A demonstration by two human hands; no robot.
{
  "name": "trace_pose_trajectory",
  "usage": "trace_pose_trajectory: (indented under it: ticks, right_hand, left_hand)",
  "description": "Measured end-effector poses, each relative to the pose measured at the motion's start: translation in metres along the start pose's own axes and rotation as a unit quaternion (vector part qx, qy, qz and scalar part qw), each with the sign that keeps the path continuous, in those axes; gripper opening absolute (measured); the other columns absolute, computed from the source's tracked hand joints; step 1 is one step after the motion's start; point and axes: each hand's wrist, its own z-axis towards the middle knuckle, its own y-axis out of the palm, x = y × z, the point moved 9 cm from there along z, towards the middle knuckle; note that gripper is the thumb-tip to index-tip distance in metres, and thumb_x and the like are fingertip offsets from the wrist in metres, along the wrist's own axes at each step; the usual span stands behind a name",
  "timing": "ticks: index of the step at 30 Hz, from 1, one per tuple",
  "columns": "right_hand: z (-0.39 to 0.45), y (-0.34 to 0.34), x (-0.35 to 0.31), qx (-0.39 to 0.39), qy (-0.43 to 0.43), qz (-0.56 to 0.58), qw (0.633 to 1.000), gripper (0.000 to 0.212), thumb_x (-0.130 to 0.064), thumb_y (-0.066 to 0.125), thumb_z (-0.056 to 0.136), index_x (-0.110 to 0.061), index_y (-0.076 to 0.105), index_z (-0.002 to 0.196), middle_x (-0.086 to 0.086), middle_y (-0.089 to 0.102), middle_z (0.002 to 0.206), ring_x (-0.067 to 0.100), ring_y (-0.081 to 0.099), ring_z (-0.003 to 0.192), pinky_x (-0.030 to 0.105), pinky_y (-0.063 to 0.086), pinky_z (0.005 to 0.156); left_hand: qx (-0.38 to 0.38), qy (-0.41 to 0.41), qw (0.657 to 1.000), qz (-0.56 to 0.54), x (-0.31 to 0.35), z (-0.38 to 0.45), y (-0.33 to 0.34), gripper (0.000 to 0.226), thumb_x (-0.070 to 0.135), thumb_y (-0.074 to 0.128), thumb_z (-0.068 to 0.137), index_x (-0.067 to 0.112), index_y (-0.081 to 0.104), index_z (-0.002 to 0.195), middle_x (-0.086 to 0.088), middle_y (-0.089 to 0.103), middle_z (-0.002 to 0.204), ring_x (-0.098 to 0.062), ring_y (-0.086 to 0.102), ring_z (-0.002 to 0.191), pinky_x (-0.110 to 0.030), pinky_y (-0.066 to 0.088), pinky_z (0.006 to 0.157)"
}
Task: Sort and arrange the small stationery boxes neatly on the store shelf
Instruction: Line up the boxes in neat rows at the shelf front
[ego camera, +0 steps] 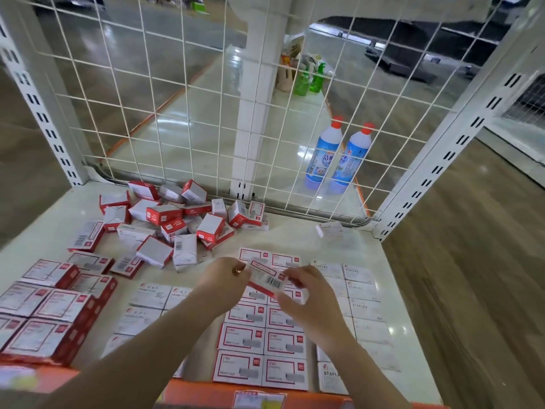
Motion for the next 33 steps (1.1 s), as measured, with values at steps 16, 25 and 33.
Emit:
trace_pose_trajectory:
  ticks: [16, 25, 33]
  right_hand:
    - [-0.028, 0.02, -0.021, -0.048, -0.034, -0.014, 0.998, 0.038, -0.024, 0.068, 0.081, -0.047, 0.048, 0.103, -0.035, 0.04, 0.109, -0.023, 0.038, 0.103, -0.007, 0.028, 0.081]
    - [-0.038, 0.01, -0.032, 0.101, -0.091, -0.116, 0.984, 0.019, -0.023, 0.066, 0.083, -0.024, 0.066, 0.102, -0.022, 0.056, 0.103, -0.009, 0.047, 0.096, -0.007, 0.027, 0.078]
    - [-0.033, 0.001, 0.0, 0.119, 0.066, 0.053, 0.989, 0.008, -0.023, 0.054, 0.092, -0.027, 0.058, 0.097, -0.018, 0.056, 0.09, -0.004, 0.054, 0.079, 0.003, 0.044, 0.068]
  left_hand:
    - [-0.008, -0.111, 0.974, -0.196, -0.038, -0.018, -0.011, 0.014, 0.009, 0.054, 0.092, 0.008, 0.061, 0.08, -0.004, 0.065, 0.076, -0.01, 0.057, 0.059, -0.016, 0.042, 0.048]
    - [-0.028, -0.127, 0.971, -0.203, -0.04, -0.023, -0.007, 0.021, 0.016, 0.055, 0.093, 0.0, 0.062, 0.08, -0.007, 0.062, 0.064, -0.011, 0.052, 0.046, -0.018, 0.04, 0.045]
    - [-0.031, -0.096, 0.97, -0.222, -0.033, -0.022, 0.001, 0.016, 0.023, 0.046, 0.097, 0.017, 0.06, 0.09, 0.001, 0.066, 0.087, -0.019, 0.06, 0.089, -0.024, 0.047, 0.068]
